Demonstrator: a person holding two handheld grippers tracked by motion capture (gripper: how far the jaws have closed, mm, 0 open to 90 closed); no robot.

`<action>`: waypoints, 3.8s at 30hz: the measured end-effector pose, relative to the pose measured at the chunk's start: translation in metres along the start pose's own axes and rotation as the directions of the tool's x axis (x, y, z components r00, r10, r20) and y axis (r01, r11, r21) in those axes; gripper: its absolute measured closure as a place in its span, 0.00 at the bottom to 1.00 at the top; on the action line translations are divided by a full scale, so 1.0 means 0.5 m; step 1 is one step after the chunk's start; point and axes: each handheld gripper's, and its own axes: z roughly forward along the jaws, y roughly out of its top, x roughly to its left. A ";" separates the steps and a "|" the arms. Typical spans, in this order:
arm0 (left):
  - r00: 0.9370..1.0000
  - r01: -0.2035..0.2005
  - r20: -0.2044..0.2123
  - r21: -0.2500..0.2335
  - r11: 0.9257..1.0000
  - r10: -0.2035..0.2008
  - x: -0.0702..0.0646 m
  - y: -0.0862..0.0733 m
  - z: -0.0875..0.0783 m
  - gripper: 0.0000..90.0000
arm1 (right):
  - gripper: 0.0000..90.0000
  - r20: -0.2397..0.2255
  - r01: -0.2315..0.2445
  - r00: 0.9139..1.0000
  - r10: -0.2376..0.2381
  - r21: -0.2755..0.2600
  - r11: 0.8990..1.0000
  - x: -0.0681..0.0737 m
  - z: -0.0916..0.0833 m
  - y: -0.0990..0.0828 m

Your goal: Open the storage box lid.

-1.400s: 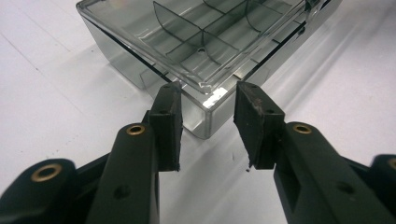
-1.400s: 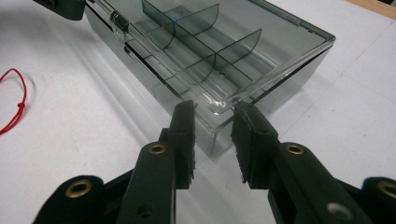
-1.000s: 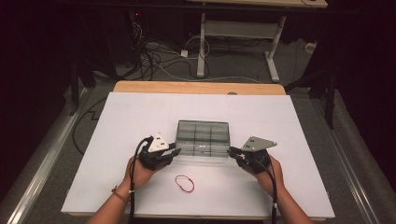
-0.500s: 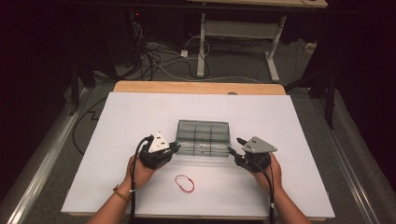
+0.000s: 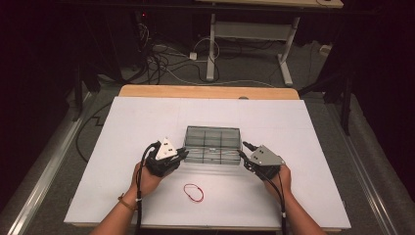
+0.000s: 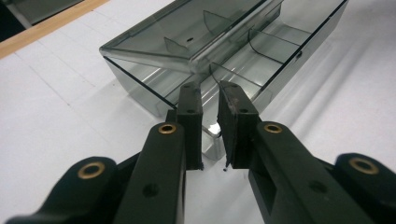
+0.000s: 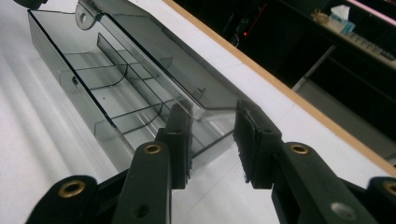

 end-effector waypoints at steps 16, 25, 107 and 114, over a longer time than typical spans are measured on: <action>0.988 -0.063 -0.141 -0.025 0.998 0.059 0.017 0.031 -0.006 0.69 | 0.87 0.016 -0.006 1.000 0.006 -0.007 1.000 -0.017 0.004 0.024; 0.989 -0.077 -0.133 -0.058 0.995 0.068 0.025 0.061 0.003 0.76 | 0.88 0.020 -0.018 1.000 0.018 -0.003 1.000 -0.031 0.013 0.035; 0.989 0.073 -0.123 -0.060 0.996 -0.080 0.137 0.106 0.110 0.76 | 0.91 0.031 -0.330 0.944 0.329 0.060 0.942 -0.121 0.144 0.049; 0.987 0.113 -0.108 -0.054 0.992 -0.119 0.144 0.096 0.123 0.76 | 0.88 0.044 -0.348 0.938 0.345 0.080 0.934 -0.116 0.164 0.036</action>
